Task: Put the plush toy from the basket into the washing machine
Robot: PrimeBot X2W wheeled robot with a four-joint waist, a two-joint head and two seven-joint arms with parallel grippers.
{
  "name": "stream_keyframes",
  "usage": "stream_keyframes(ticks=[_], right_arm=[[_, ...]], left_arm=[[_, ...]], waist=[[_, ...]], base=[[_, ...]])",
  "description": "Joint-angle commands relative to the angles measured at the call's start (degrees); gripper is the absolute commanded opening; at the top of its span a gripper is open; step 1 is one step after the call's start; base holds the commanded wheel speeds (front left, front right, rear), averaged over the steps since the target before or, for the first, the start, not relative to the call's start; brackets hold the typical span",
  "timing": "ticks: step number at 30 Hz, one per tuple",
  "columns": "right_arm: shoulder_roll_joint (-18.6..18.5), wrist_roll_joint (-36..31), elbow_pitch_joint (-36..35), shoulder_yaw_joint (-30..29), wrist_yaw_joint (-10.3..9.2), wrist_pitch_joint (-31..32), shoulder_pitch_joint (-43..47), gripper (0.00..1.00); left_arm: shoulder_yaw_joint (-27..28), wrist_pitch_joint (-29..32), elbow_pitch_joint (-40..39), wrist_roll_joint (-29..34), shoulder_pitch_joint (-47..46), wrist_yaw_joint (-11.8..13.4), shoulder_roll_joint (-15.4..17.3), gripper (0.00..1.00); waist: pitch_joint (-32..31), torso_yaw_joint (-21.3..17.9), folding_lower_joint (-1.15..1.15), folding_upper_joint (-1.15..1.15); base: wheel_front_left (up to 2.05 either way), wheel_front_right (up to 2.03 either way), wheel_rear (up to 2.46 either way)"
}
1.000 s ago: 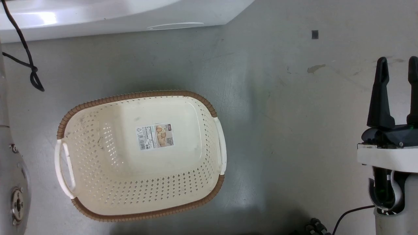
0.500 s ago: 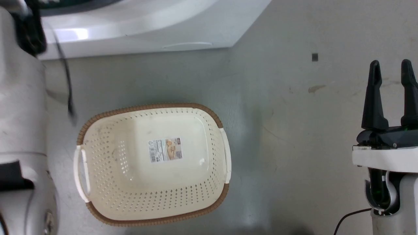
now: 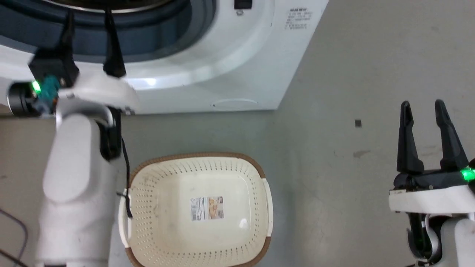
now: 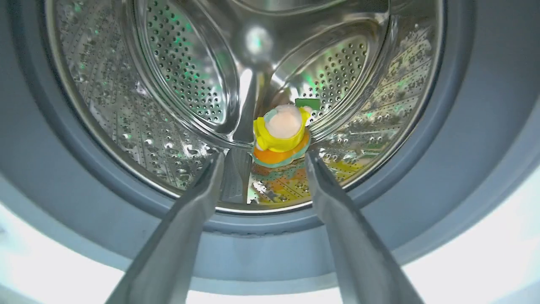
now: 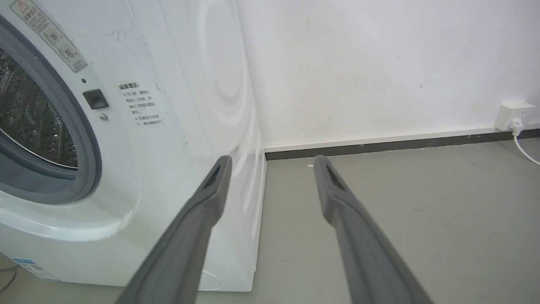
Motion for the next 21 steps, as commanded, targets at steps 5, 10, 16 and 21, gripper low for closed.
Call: stream_keyframes(ticks=[5,10,16,21], right_arm=[[0.0,-1.3,0.5,-0.1,-0.04,-0.3,2.9,1.00],[0.0,-2.3,0.8,-0.1,-0.04,-0.3,6.1,1.00],[0.0,-2.6,1.4,-0.1,-0.04,-0.3,9.6,1.00],[0.0,-2.6,1.7,0.5,-0.04,-0.3,12.2,1.00]], left_arm=[[0.8,-0.3,-6.2,1.2,9.6,-0.5,-1.1,1.00],[1.0,-0.3,-11.8,2.2,19.2,-1.1,-2.8,1.00],[-0.1,-0.3,-15.6,4.1,28.5,-1.1,-4.2,1.00],[-0.8,-0.3,-17.2,6.4,34.6,0.3,-4.2,1.00]], waist=[[-7.4,2.3,0.00,0.00],[-12.7,3.4,0.00,0.00],[-18.2,4.1,0.00,0.00],[-21.8,3.8,0.00,0.00]], base=[[0.00,0.00,0.00],[0.00,0.00,0.00],[0.00,0.00,0.00],[0.00,0.00,0.00]])
